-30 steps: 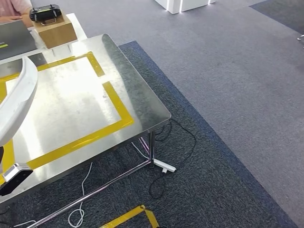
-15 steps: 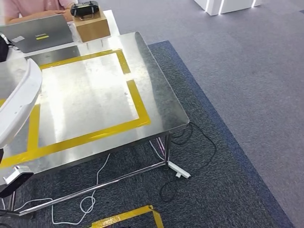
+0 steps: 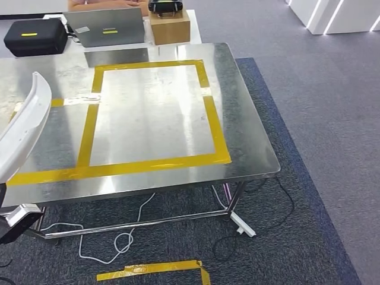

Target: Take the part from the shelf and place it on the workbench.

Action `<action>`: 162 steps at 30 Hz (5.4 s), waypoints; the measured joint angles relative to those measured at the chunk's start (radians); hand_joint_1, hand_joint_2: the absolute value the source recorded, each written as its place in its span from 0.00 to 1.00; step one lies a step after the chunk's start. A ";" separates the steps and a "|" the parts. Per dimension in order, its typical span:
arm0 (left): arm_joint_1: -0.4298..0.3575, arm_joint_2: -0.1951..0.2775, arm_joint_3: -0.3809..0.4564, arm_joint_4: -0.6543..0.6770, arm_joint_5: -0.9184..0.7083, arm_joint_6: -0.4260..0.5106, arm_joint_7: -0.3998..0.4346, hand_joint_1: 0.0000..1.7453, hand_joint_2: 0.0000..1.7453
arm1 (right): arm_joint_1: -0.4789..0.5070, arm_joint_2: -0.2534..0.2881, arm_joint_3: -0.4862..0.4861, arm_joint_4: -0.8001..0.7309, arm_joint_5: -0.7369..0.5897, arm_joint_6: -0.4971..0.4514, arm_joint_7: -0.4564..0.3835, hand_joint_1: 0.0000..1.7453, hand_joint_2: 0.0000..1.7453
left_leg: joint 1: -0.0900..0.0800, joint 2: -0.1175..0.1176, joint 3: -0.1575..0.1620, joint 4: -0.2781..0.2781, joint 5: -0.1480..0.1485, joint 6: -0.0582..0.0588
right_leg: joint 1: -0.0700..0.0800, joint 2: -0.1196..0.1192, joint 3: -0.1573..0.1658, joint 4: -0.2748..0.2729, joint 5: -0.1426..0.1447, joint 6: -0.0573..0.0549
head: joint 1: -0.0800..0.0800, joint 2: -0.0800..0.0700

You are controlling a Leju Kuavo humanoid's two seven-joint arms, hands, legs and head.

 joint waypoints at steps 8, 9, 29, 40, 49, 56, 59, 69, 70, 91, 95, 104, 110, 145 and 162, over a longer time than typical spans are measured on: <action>-0.032 0.019 -0.036 0.016 -0.013 -0.007 -0.037 0.67 1.00 | -0.008 -0.004 0.001 -0.002 -0.019 0.004 -0.023 0.00 1.00 | -0.002 -0.058 -0.006 0.013 -0.005 -0.004 | -0.003 0.034 0.105 -0.273 0.140 -0.015 | -0.002 0.000; -0.038 0.022 -0.043 0.018 -0.013 -0.007 -0.041 0.67 1.00 | -0.008 -0.004 0.001 -0.003 -0.020 0.005 -0.025 0.00 1.00 | -0.002 -0.057 -0.005 0.010 -0.003 -0.002 | -0.002 0.036 0.107 -0.273 0.141 -0.016 | -0.002 0.000; -0.350 -0.003 -0.354 0.156 -0.032 -0.137 -0.110 0.67 1.00 | -0.034 -0.004 0.000 0.016 -0.016 0.157 -0.051 0.00 1.00 | -0.002 -0.049 0.004 -0.002 -0.001 -0.030 | -0.003 0.043 0.110 -0.273 0.142 -0.026 | -0.001 0.000; -0.453 -0.044 -0.488 0.224 -0.036 -0.191 -0.107 0.67 1.00 | -0.050 -0.003 -0.013 0.032 0.002 0.191 -0.050 0.00 1.00 | -0.004 -0.045 0.004 0.001 -0.001 -0.028 | -0.003 0.047 0.110 -0.274 0.143 -0.024 | -0.001 0.000; -0.503 -0.101 -0.572 0.339 -0.024 -0.288 -0.014 0.67 1.00 | -0.026 0.000 -0.053 0.037 0.005 0.212 -0.028 0.00 1.00 | -0.004 -0.044 0.004 0.001 -0.002 -0.028 | -0.003 0.047 0.110 -0.275 0.143 -0.024 | -0.001 0.000; -0.515 -0.123 -0.576 0.488 -0.045 -0.292 0.052 0.67 1.00 | 0.005 0.006 -0.061 0.047 -0.032 0.187 -0.028 0.00 1.00 | -0.003 -0.043 0.004 0.001 -0.002 -0.028 | -0.003 0.049 0.110 -0.275 0.143 -0.024 | -0.001 0.000; -0.505 -0.111 -0.550 0.516 -0.054 -0.293 0.072 0.67 1.00 | 0.011 0.006 -0.059 0.037 -0.041 0.161 -0.016 0.00 1.00 | -0.003 -0.042 0.004 0.000 -0.002 -0.027 | -0.003 0.049 0.110 -0.275 0.143 -0.024 | -0.001 0.000; -0.455 -0.077 -0.443 0.564 -0.093 -0.304 0.120 0.67 1.00 | 0.016 0.006 -0.051 0.019 -0.073 0.119 -0.010 0.00 1.00 | -0.003 -0.042 0.004 0.000 -0.002 -0.027 | -0.003 0.049 0.110 -0.275 0.143 -0.024 | -0.001 0.000; -0.448 -0.072 -0.433 0.566 -0.097 -0.304 0.125 0.67 1.00 | 0.016 0.006 -0.050 0.019 -0.077 0.115 -0.010 0.00 1.00 | -0.003 -0.042 0.004 0.000 -0.002 -0.027 | -0.003 0.049 0.110 -0.275 0.143 -0.024 | -0.001 0.000; -0.340 -0.007 -0.260 0.565 -0.123 -0.286 0.148 0.50 1.00 | 0.018 0.005 -0.008 0.009 -0.127 0.070 -0.029 0.00 0.75 | -0.003 -0.042 0.004 0.001 -0.002 -0.027 | -0.003 0.049 0.110 -0.275 0.143 -0.024 | -0.001 0.000; -0.340 -0.008 -0.261 0.565 -0.121 -0.260 0.110 0.00 1.00 | 0.011 0.005 0.003 0.009 -0.137 0.080 -0.039 0.00 0.00 | -0.003 -0.042 0.004 0.001 -0.002 -0.027 | -0.003 0.049 0.110 -0.275 0.143 -0.024 | -0.001 0.000; -0.345 -0.009 -0.264 0.565 -0.053 -0.222 0.043 0.00 0.00 | 0.008 0.005 0.017 0.009 -0.142 0.094 -0.049 0.00 0.00 | -0.003 -0.042 0.004 0.001 -0.002 -0.027 | -0.003 0.049 0.110 -0.275 0.143 -0.024 | -0.001 0.000; -0.352 -0.018 -0.265 0.564 -0.007 -0.150 0.017 0.00 0.00 | 0.006 0.005 0.021 0.009 -0.139 0.099 -0.054 0.00 0.00 | -0.003 -0.042 0.004 0.001 -0.002 -0.027 | -0.003 0.049 0.110 -0.275 0.143 -0.024 | -0.001 0.000; -0.374 -0.131 -0.116 0.321 0.493 0.015 -0.228 0.00 0.00 | 0.018 -0.026 0.026 -0.037 -0.140 0.062 -0.067 0.00 0.00 | -0.004 -0.042 0.004 0.001 -0.002 -0.027 | -0.003 0.049 0.111 -0.275 0.143 -0.023 | -0.001 0.000; -0.282 -0.131 -0.085 0.214 0.496 -0.013 -0.235 0.00 0.00 | 0.028 -0.054 0.027 -0.087 -0.125 0.000 -0.062 0.00 0.00 | -0.004 -0.042 0.004 0.001 -0.003 -0.026 | -0.003 0.049 0.111 -0.276 0.143 -0.023 | -0.001 0.000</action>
